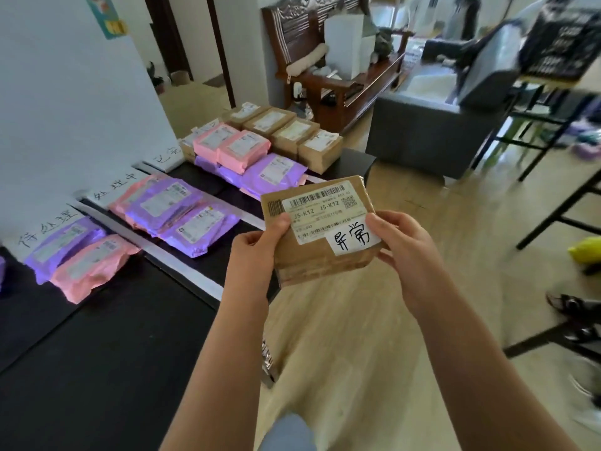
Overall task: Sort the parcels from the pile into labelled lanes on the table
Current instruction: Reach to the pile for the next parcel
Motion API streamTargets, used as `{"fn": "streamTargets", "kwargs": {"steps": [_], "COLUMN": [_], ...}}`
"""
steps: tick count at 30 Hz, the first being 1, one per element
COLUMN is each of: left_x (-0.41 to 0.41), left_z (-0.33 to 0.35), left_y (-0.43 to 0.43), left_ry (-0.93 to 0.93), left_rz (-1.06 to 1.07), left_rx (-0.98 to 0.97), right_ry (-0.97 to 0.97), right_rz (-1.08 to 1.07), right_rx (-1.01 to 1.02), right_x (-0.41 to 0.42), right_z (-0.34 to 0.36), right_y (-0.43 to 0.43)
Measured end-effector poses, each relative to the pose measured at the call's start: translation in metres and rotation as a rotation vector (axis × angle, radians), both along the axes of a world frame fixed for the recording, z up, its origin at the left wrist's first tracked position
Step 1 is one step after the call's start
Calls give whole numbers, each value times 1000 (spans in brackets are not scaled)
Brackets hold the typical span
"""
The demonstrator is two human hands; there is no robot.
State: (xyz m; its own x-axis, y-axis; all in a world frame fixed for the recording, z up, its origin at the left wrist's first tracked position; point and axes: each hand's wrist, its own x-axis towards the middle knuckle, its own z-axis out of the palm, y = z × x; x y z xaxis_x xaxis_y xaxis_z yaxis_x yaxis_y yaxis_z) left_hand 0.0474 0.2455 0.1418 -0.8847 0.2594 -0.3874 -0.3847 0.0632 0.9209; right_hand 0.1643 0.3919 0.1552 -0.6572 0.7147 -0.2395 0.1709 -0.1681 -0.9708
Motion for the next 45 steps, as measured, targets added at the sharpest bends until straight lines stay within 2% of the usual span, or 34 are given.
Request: {"fn": "streamTargets", "kwargs": {"steps": [6, 18, 28, 34, 38, 45], "left_x": [-39, -180, -234, -261, -272, -279], "left_z": [-21, -55, -80, -106, -126, -159], "left_y": [82, 241, 326, 375, 413, 460], "left_ry": [0, -72, -70, -140, -209, -296], "left_rz": [-113, -265, -271, -144, -65, 32], "left_rx": [-69, -130, -202, -297, -347, -451], "right_ry": [-30, -140, -254, -373, -485, -585], "right_rz": [-42, -94, -82, 135, 259, 480], "right_rx": [27, 88, 110, 165, 294, 351], "right_x": [-26, -170, -246, -304, -340, -369], "right_z": [-16, -41, -86, -127, -152, -185], "right_y": [75, 225, 323, 397, 440, 492]}}
